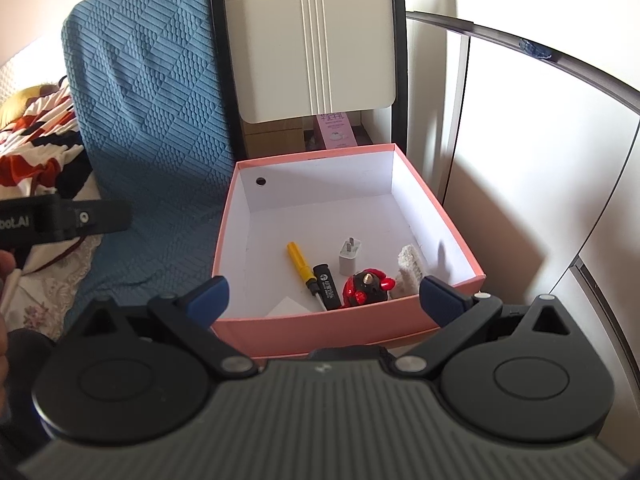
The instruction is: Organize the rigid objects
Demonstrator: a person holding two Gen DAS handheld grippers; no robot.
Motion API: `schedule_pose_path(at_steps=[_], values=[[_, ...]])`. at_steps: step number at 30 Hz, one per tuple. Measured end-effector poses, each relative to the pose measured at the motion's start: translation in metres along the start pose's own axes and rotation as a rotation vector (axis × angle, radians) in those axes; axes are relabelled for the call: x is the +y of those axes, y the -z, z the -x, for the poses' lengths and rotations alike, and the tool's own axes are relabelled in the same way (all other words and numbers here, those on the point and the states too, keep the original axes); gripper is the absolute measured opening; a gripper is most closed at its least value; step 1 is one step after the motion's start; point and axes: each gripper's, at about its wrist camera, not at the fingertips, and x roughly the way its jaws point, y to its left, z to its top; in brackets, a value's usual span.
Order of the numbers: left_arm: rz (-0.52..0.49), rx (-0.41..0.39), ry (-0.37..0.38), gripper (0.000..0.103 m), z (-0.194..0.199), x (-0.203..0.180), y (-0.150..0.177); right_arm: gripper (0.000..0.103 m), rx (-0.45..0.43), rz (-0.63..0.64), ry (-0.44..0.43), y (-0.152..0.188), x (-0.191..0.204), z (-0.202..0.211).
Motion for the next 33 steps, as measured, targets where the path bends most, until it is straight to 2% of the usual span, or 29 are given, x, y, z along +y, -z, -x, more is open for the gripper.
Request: schedule_pose_path(at_steps=[33], values=[[-0.009,-0.004,-0.006,0.103,0.0047,0.0009,0.0002,0.103,0.001,-0.007,0.001,-0.0014,0.0039,-0.0009]])
